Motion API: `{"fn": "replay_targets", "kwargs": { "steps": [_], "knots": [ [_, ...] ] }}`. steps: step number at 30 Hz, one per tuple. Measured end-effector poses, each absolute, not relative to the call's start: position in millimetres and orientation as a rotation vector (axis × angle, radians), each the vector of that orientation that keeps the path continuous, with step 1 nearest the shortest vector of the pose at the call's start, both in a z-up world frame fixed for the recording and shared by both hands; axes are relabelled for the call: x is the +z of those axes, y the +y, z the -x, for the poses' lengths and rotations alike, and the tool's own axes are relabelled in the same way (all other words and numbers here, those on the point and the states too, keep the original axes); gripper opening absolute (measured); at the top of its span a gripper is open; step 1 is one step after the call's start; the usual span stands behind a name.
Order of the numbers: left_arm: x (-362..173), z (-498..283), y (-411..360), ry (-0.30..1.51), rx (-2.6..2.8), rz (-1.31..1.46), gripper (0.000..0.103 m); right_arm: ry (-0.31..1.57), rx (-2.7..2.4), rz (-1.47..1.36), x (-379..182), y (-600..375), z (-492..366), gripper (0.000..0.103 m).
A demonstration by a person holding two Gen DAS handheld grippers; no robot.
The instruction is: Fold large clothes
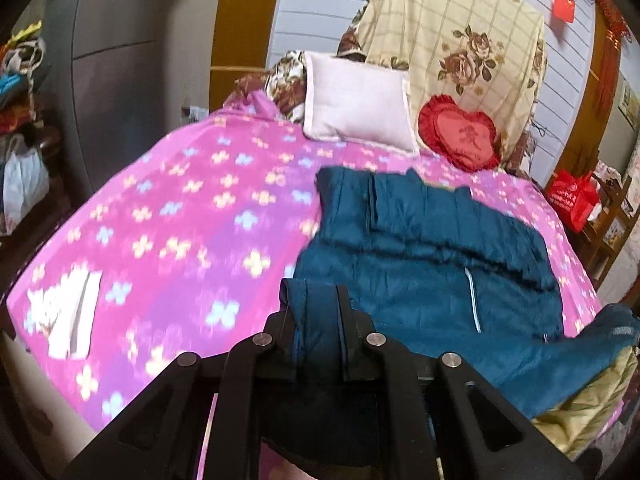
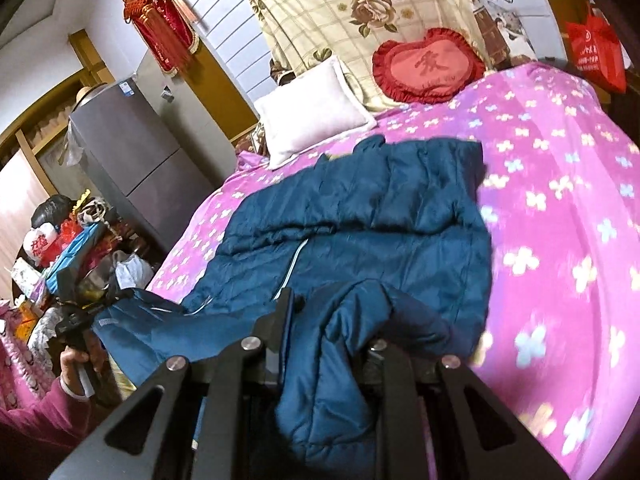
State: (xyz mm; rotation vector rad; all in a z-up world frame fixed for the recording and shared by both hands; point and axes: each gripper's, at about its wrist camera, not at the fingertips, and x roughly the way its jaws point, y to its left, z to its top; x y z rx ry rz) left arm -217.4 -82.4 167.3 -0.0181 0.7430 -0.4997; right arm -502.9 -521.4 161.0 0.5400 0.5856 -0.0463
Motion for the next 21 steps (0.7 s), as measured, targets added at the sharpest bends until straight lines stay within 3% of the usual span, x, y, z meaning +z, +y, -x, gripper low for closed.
{"fn": "replay_targets", "kwargs": {
  "steps": [21],
  "knots": [
    [184.8,72.3,-229.2,0.610,-0.308,-0.136,0.000,0.610,-0.259,-0.488,187.0,-633.9,350.0,0.019]
  ]
}}
